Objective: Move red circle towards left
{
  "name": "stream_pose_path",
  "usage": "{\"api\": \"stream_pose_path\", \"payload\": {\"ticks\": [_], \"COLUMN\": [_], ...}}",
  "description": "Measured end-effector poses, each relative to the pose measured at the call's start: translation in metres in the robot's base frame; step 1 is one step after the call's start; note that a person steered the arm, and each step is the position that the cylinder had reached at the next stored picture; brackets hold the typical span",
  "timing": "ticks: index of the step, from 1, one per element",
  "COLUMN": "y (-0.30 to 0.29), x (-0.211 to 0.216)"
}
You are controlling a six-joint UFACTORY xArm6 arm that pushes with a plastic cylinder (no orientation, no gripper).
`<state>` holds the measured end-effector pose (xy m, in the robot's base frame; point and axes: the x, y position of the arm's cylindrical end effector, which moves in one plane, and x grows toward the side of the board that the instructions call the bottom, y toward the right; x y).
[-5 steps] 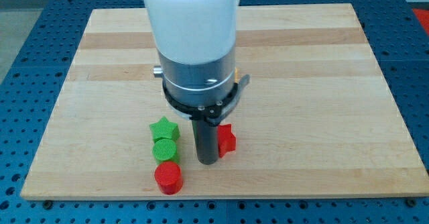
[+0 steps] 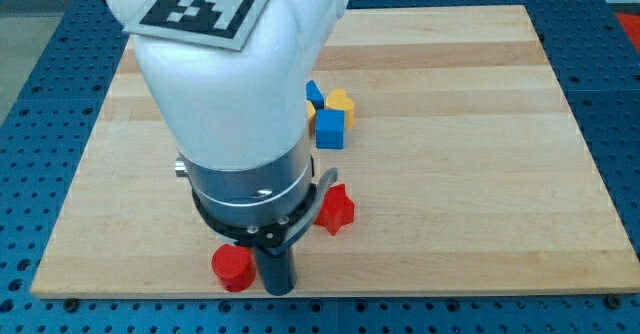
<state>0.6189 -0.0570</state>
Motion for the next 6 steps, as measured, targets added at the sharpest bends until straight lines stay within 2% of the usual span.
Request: {"api": "stream_pose_path", "payload": {"ticks": [2, 4, 5, 6], "y": [-0.052, -0.135, -0.118, -0.072], "x": [0.000, -0.008, -0.008, -0.008]}}
